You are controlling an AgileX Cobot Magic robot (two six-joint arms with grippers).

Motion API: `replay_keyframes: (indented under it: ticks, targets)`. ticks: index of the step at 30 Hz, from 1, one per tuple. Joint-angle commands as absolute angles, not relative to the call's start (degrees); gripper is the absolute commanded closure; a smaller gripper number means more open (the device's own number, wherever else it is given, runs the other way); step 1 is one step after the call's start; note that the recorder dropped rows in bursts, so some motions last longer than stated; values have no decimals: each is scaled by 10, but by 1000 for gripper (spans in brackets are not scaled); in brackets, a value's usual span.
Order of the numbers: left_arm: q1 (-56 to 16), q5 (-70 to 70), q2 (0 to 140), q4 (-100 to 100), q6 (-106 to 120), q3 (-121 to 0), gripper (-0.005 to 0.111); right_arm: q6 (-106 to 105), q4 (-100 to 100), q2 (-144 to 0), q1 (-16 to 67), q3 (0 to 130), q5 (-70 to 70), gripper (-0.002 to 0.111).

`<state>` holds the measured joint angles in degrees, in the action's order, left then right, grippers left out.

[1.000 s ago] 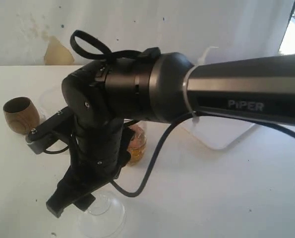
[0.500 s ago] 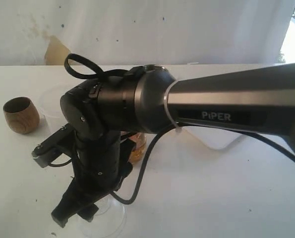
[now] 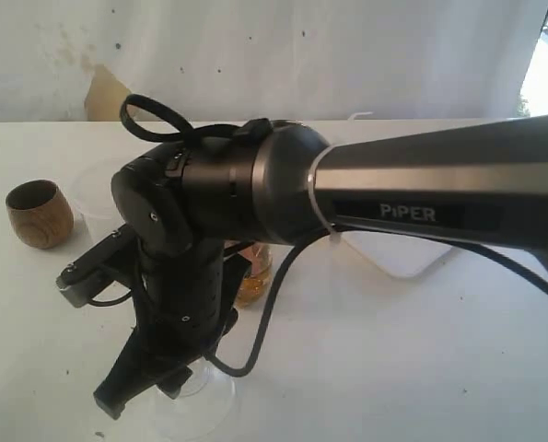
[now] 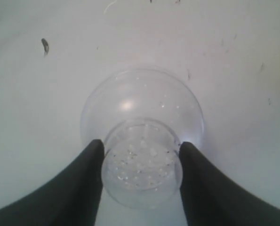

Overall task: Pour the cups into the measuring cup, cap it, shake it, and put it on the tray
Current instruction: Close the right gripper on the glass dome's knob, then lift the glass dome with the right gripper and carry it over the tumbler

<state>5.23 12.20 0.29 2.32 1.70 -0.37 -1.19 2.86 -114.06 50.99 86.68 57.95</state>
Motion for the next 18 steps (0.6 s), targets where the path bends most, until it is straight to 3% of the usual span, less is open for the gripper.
replay_keyframes:
  ticks: [1, 11, 18]
  targets:
    - [53, 116, 0, 20, 16, 0, 106, -28, 30, -1097, 508, 869, 609, 108]
    - [53, 116, 0, 20, 16, 0, 106, -4, -6, -930, 508, 987, 700, 108]
    - [53, 116, 0, 20, 16, 0, 106, 24, -45, -949, 454, 1072, 700, 108]
